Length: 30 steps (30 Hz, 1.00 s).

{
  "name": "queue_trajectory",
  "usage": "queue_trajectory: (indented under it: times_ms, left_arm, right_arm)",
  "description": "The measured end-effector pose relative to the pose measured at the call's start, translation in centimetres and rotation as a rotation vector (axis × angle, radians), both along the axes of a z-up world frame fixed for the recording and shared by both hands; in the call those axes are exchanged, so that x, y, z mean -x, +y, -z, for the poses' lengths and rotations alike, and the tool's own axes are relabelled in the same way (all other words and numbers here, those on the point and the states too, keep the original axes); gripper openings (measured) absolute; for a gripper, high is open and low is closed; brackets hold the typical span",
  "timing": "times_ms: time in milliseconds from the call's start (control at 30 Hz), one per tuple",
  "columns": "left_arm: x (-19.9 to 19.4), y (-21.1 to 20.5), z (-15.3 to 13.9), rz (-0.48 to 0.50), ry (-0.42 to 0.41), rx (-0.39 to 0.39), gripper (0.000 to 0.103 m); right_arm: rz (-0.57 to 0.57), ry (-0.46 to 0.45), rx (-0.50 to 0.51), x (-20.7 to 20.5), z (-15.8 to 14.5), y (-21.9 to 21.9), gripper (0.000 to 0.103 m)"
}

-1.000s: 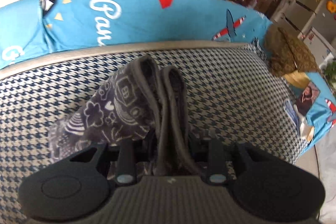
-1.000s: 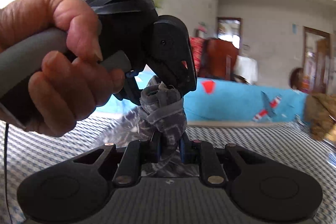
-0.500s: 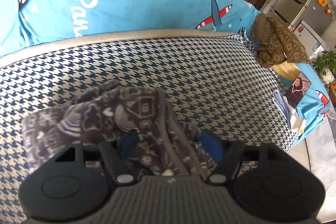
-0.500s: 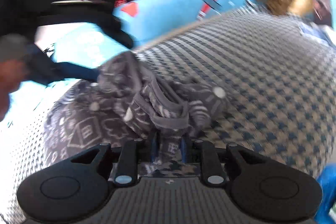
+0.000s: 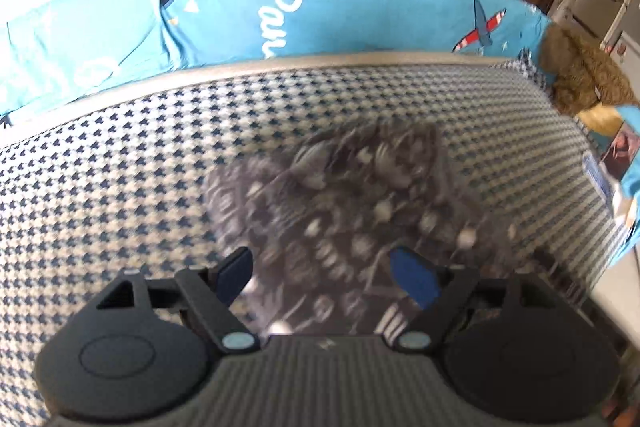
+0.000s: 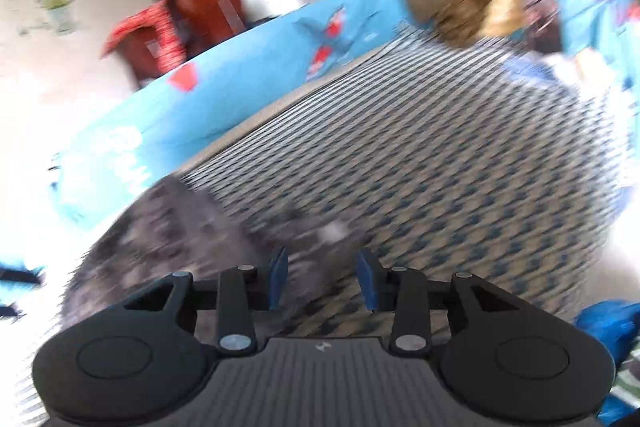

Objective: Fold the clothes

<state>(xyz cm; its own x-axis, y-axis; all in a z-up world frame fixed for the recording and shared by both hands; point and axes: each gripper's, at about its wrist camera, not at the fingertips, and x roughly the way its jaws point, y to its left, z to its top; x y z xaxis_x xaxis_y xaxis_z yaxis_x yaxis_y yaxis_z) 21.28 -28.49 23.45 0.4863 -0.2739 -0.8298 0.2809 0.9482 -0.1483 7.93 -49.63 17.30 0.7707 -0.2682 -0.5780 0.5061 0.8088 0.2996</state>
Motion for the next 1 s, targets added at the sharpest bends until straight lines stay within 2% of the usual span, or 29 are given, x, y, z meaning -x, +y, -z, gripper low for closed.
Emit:
queue_trajectory:
  times_ms: [100, 300, 500, 667, 867, 1000]
  left_arm:
    - [0.7, 1.2, 1.4, 0.011, 0.017, -0.025, 0.082]
    - [0.8, 2.9, 3.9, -0.006, 0.040, -0.003, 0.083]
    - [-0.9, 5.6, 5.9, -0.112, 0.046, 0.070, 0.087]
    - [-2.7, 7.7, 5.6, -0.210, 0.032, 0.117, 0.089]
    - [-4.2, 8.7, 5.7, -0.260, 0.046, 0.129, 0.089]
    - [-4.8, 9.7, 5.8, -0.310, 0.063, 0.141, 0.091]
  right_arm:
    - [-0.008, -0.033, -0.067, 0.0, -0.6, -1.1, 0.037]
    - [-0.210, -0.091, -0.095, -2.0, -1.2, -0.9, 0.038]
    - [-0.316, -0.086, -0.046, -5.2, -1.1, -0.6, 0.047]
    - [-0.389, -0.088, -0.043, -7.8, -1.0, -0.5, 0.058]
    - [-0.462, -0.068, 0.021, -10.4, -0.9, 0.7, 0.059]
    - [-0.464, -0.028, 0.050, -11.9, -0.3, 1.0, 0.059]
